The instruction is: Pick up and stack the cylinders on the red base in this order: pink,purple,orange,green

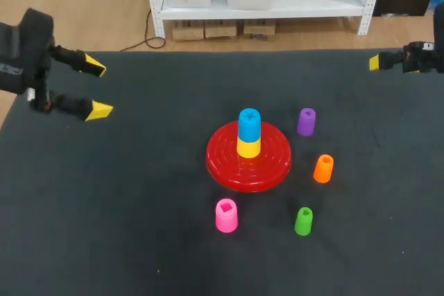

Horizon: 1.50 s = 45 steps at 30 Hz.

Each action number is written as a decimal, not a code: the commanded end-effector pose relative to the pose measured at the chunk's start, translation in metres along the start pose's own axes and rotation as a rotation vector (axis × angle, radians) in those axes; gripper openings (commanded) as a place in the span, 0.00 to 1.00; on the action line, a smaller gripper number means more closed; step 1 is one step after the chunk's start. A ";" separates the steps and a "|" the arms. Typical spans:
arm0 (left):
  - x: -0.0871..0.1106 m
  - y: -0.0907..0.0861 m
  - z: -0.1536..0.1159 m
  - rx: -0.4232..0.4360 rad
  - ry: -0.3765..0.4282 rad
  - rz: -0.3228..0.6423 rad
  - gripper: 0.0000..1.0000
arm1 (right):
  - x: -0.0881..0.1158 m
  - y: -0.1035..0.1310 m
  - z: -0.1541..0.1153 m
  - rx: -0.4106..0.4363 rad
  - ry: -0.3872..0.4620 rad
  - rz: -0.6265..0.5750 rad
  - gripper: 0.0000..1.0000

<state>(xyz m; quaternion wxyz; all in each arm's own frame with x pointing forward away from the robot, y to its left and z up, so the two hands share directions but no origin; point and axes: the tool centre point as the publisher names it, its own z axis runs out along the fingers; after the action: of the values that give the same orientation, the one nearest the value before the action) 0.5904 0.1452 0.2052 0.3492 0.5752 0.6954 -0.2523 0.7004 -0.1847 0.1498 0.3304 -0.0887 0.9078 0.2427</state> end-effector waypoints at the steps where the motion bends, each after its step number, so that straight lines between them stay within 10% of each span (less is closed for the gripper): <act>1: 0.006 0.000 -0.001 0.151 -0.084 0.045 1.00 | 0.000 0.000 0.000 0.000 0.000 0.000 1.00; 14: 0.004 -0.005 0.011 0.114 0.016 0.184 1.00 | 0.000 0.000 0.000 0.000 0.000 0.000 1.00; 45: 0.027 0.010 0.028 0.112 0.099 0.125 1.00 | 0.000 0.000 0.000 0.000 0.000 0.000 1.00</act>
<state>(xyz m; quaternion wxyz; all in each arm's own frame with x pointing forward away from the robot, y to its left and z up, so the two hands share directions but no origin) 0.6060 0.1429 0.1676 0.2936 0.6485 0.6593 -0.2419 0.7004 -0.1846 0.1498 0.3303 -0.0887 0.9078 0.2427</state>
